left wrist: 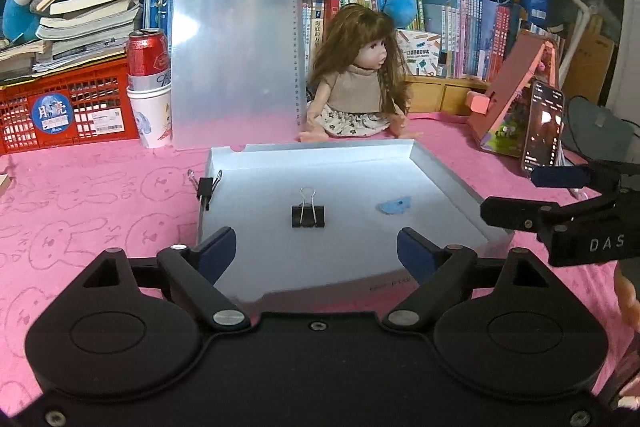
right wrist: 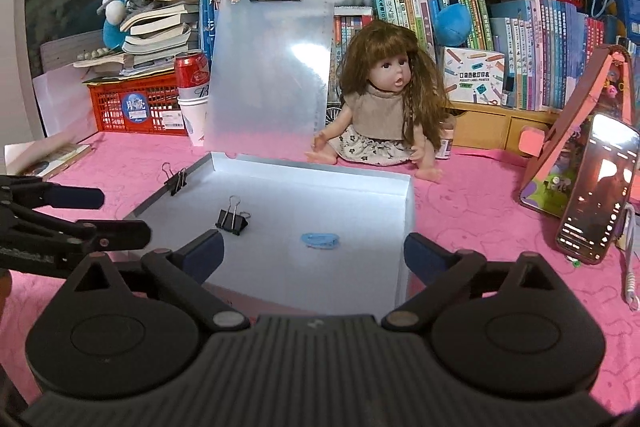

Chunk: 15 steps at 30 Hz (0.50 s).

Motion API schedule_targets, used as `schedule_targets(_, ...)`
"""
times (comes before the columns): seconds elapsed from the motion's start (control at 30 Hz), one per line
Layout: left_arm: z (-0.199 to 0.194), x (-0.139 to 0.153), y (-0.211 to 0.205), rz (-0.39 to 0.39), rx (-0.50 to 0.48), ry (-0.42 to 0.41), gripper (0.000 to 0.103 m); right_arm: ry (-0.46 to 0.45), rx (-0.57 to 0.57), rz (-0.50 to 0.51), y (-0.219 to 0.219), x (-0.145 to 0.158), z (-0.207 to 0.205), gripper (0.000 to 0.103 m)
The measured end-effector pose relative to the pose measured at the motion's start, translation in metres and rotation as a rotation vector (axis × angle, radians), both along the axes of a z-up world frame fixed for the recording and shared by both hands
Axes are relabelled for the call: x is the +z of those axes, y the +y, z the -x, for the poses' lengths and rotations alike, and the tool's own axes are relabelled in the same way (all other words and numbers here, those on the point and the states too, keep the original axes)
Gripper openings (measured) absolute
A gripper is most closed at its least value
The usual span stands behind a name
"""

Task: Organize rigid objects
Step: 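Withdraw both open tools from the box back toward the remaining objects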

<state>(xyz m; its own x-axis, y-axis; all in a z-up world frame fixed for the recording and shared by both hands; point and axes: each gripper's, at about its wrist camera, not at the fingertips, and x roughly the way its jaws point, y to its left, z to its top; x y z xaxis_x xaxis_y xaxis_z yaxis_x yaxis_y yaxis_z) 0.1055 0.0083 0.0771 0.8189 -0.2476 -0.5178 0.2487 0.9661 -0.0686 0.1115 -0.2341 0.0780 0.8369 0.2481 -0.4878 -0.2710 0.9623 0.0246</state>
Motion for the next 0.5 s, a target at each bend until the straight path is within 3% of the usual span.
schedule_targets(0.5,0.054,-0.036,0.023,0.006,-0.028,0.025,0.087,-0.040,0.028,0.013,-0.015,-0.045,0.062,0.103)
